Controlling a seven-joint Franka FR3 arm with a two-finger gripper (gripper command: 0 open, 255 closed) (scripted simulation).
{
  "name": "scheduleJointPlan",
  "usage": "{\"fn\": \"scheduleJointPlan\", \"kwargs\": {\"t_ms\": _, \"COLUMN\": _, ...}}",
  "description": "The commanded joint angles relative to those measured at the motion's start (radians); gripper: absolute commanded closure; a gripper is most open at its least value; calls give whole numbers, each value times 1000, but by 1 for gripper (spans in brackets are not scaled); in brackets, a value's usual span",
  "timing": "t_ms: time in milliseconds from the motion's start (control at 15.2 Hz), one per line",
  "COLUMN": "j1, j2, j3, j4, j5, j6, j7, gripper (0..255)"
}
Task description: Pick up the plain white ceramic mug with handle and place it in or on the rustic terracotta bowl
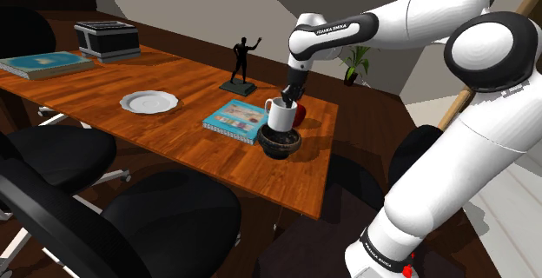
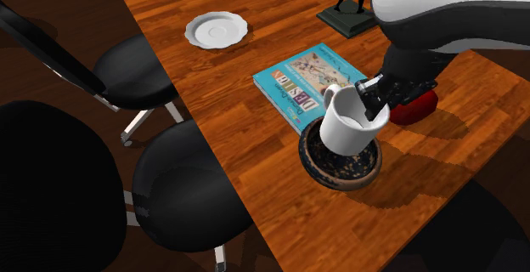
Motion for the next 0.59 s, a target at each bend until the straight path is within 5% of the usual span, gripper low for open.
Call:
{"fn": "scheduleJointPlan", "kwargs": {"t_ms": 0, "j1": -1, "j2": 9, "j3": -1, "j4": -18, "j5": 0, "j6": 28, "j7": -2, "gripper": 255}}
{"fn": "scheduleJointPlan", "kwargs": {"t_ms": 528, "j1": -1, "j2": 24, "j3": -1, "j4": -49, "j5": 1, "j6": 74, "j7": -2, "gripper": 255}}
